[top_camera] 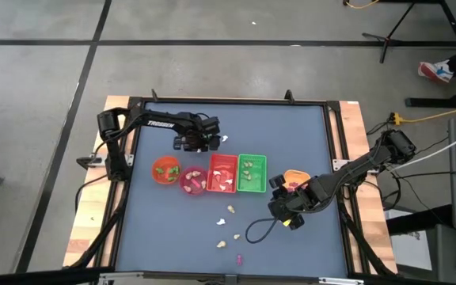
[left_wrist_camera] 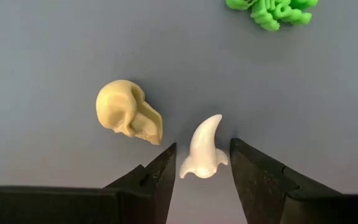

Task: Sort Halloween decoration
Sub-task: Put the white ghost toy into the red bin

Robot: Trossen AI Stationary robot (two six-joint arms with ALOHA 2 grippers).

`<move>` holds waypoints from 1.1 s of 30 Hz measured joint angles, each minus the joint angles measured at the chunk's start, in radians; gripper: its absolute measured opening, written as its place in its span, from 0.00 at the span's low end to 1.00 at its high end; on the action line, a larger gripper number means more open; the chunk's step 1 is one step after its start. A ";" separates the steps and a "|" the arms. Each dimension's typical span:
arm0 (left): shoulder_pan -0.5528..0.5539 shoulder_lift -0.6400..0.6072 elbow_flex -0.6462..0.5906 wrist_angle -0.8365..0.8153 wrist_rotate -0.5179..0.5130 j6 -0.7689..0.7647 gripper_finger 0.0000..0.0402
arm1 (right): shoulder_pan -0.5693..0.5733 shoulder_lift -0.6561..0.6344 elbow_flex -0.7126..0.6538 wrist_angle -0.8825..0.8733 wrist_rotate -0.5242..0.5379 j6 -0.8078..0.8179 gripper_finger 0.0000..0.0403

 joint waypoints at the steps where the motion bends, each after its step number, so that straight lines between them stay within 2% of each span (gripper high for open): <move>1: 0.000 0.000 0.000 0.000 0.000 0.002 0.35 | 0.000 0.000 0.000 0.000 0.000 0.000 0.33; 33: 0.000 0.004 -0.003 0.004 -0.010 0.064 0.13 | 0.000 0.000 0.000 0.001 0.000 0.000 0.33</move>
